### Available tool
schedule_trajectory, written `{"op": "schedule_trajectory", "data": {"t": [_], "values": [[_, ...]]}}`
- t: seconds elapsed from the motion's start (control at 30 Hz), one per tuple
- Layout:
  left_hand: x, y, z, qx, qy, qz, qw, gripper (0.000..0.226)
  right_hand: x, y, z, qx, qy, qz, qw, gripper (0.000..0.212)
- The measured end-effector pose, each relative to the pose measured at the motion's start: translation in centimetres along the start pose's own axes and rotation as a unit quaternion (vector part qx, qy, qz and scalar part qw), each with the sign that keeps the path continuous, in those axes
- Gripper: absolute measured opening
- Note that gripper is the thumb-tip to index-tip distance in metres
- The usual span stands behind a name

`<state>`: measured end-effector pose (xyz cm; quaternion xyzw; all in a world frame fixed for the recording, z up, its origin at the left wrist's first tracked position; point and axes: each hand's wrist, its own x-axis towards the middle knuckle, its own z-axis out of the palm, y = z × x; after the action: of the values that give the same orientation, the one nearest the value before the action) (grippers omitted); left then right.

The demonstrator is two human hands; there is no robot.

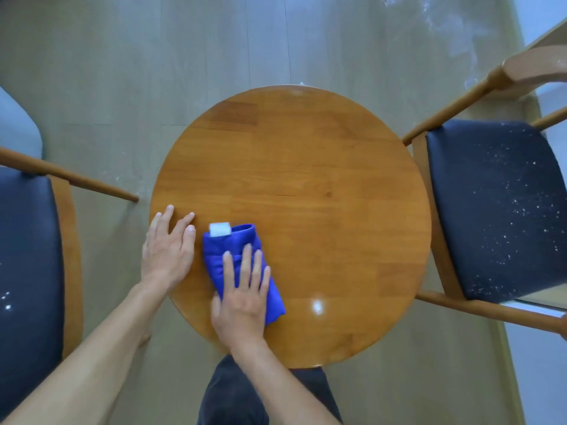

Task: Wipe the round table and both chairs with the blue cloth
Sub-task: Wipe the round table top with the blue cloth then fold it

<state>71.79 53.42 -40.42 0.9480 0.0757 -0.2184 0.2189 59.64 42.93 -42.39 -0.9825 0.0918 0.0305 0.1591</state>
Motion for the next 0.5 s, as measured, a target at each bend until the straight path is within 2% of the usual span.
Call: {"op": "schedule_trajectory", "data": {"t": [0.07, 0.13, 0.2, 0.23, 0.3, 0.37, 0.4, 0.43, 0.47, 0.5], "values": [[0.3, -0.2, -0.3, -0.019, 0.000, 0.007, 1.000, 0.042, -1.8, 0.3, 0.4, 0.028, -0.058, -0.172, 0.983, 0.064], [0.4, -0.3, -0.5, -0.027, -0.001, 0.004, 1.000, 0.042, -1.9, 5.3, -0.5, 0.027, -0.114, -0.336, 0.935, 0.062], [0.4, -0.1, -0.3, -0.022, -0.001, 0.000, 1.000, 0.043, -0.1, 11.9, -2.6, 0.006, -0.140, -0.410, 0.901, 0.068], [0.3, 0.0, -0.2, -0.017, -0.001, -0.001, 1.000, 0.043, 1.3, 15.4, -3.9, -0.001, -0.136, -0.389, 0.911, 0.070], [0.1, 0.2, -0.2, -0.014, -0.001, -0.007, 1.000, 0.044, 4.4, 22.1, -6.5, -0.003, -0.096, -0.259, 0.961, 0.070], [-0.1, 0.3, -0.3, -0.020, -0.001, -0.009, 1.000, 0.044, 7.4, 26.0, -8.4, 0.013, -0.048, -0.058, 0.997, 0.067], [-0.1, 0.3, -0.4, -0.024, -0.003, -0.010, 1.000, 0.044, 9.1, 26.3, -8.7, 0.022, -0.005, 0.056, 0.998, 0.066], [0.0, 0.1, -0.6, -0.031, -0.005, -0.008, 0.999, 0.044, 10.9, 25.3, -8.3, 0.031, 0.039, 0.174, 0.983, 0.067], [0.0, -0.1, -0.8, -0.042, -0.007, -0.005, 0.999, 0.044, 12.5, 23.1, -7.5, 0.032, 0.072, 0.282, 0.956, 0.067], [0.1, -0.3, -0.9, -0.059, -0.007, -0.001, 0.998, 0.043, 13.8, 20.1, -6.8, 0.032, 0.086, 0.351, 0.932, 0.068]]}}
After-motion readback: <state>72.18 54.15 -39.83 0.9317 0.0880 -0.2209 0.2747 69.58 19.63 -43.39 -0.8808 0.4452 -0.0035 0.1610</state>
